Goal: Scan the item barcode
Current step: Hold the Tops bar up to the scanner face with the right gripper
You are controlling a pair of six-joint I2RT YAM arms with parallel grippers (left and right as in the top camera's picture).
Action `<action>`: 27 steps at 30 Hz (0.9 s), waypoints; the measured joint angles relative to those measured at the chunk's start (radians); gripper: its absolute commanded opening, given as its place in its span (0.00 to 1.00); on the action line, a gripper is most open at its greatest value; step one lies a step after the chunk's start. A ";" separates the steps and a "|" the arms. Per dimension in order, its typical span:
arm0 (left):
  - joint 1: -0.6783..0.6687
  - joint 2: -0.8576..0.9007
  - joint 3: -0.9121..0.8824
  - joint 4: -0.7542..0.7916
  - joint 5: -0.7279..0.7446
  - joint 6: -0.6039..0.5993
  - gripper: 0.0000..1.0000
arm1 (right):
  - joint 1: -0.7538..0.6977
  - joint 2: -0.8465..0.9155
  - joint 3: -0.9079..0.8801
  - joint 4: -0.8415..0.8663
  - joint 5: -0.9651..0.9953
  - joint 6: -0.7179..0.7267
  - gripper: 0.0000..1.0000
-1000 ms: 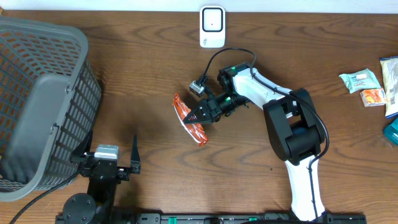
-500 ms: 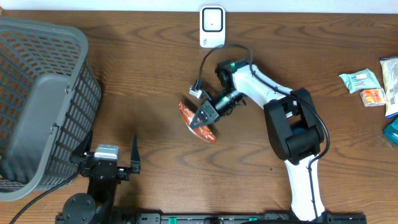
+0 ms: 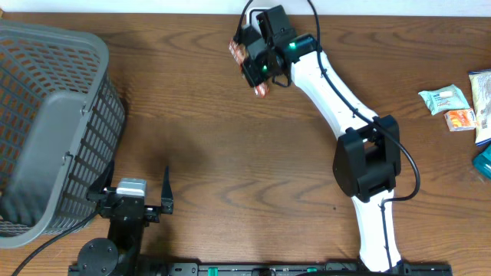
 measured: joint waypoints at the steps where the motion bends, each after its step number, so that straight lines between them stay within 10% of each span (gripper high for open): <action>1: 0.000 0.000 0.000 0.000 0.000 0.000 1.00 | -0.006 0.004 0.000 0.041 0.029 0.014 0.01; 16: 0.000 0.000 0.000 0.000 0.000 0.000 1.00 | -0.064 0.132 0.015 0.588 0.232 0.134 0.01; 27: 0.000 0.000 0.000 0.000 0.000 0.000 1.00 | -0.067 0.281 0.159 0.559 0.237 0.193 0.01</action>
